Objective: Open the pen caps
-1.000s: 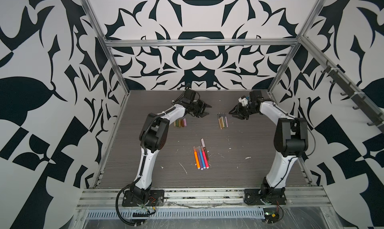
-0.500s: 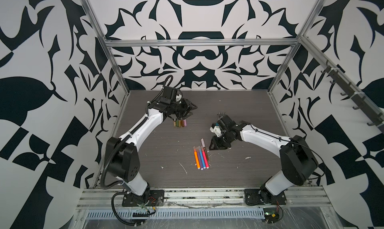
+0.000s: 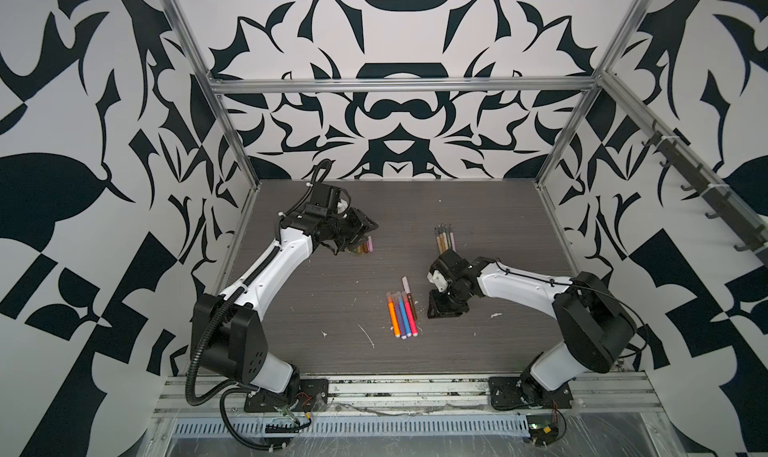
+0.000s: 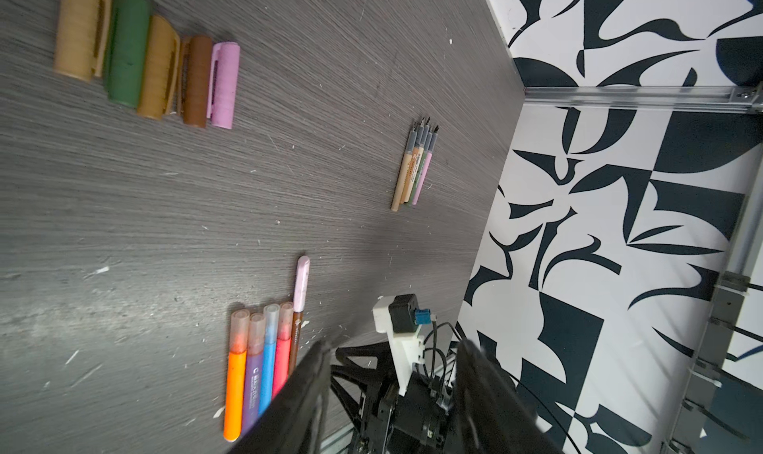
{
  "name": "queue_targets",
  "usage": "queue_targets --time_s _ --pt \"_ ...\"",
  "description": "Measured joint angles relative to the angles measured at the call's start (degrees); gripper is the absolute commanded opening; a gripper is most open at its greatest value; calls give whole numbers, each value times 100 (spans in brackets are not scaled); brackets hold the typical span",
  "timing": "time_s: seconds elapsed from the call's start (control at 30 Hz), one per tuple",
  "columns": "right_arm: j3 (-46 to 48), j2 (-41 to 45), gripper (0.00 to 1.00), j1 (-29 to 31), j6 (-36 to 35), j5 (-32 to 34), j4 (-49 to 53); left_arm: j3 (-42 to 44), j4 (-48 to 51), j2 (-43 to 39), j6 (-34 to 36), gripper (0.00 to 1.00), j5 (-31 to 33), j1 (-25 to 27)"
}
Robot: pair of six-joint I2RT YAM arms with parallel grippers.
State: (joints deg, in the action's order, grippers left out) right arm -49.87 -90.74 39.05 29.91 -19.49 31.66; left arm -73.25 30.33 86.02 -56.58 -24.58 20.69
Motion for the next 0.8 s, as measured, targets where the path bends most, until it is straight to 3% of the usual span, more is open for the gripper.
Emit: queue_targets --time_s 0.33,0.8 --pt "-426 -339 36 476 205 570 22 0 127 0 96 53 -20 -37" --pt "-472 -584 35 498 413 492 -284 120 120 -164 101 53 -50 -140"
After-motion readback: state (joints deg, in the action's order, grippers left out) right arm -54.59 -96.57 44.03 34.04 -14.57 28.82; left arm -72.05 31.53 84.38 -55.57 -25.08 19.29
